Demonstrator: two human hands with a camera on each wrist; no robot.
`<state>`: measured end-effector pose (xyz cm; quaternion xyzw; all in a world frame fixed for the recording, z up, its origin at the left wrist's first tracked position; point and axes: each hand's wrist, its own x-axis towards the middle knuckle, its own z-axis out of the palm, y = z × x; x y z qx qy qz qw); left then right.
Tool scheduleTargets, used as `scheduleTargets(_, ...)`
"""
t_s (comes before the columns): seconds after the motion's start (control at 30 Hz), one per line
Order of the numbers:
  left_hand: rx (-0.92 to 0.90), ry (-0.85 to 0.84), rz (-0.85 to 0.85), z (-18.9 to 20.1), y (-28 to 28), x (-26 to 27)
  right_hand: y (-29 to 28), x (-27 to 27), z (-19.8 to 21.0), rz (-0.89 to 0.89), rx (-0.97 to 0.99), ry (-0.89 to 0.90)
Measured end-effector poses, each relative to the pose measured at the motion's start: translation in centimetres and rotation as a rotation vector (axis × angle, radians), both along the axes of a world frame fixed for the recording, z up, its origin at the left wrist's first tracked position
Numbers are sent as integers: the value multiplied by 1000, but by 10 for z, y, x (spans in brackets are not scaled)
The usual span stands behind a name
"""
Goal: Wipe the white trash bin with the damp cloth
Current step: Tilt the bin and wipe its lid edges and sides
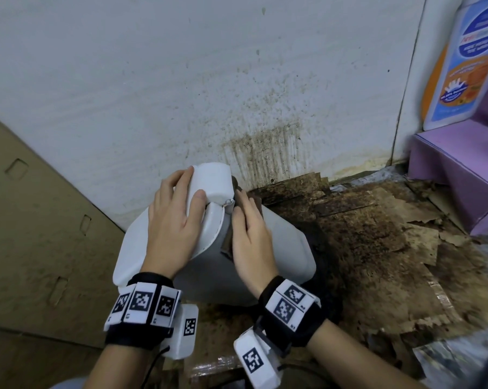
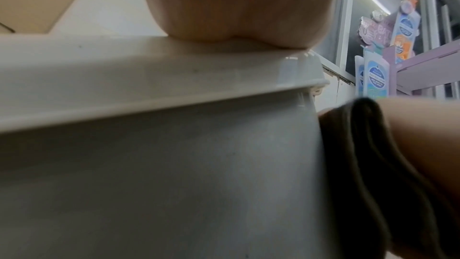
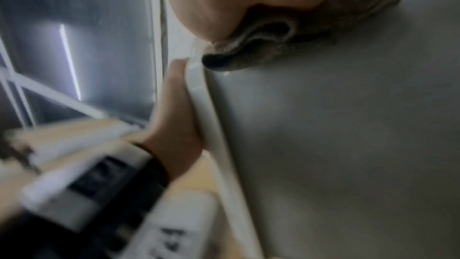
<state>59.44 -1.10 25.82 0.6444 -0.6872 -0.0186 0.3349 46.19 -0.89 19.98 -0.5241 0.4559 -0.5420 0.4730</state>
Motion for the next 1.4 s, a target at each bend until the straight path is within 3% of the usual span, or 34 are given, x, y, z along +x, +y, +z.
scheduleTargets(0.2, 5, 16, 7, -1, 2, 8, -8, -17, -50, -20, -155, 201)
scheduleTargets(0.43, -2, 47, -4, 0, 5, 10, -16, -74, -107, -133, 262, 161)
scheduleTargets(0.57, -7, 34, -5, 0, 5, 8, -17, -90, -119, -193, 429, 164)
scheduleTargets(0.87, -2, 34, 10, 1, 5, 11, -18, -61, -78, -259, 362, 116)
scheduleTargets(1.0, 7, 21, -7, 1, 4, 4, -18, -39, -30, -190, 216, -72)
scheduleTargets(1.17, 7, -8, -32, 1, 4, -11, -24, -26, 22, -82, 168, -267)
scheduleTargets(1.33, -16, -11, -49, 0, 5, -35, -21, -37, 49, -52, 65, -132)
scheduleTargets(1.4, -25, 69, -63, 0, 6, -42, -19, -44, 52, -75, 28, -51)
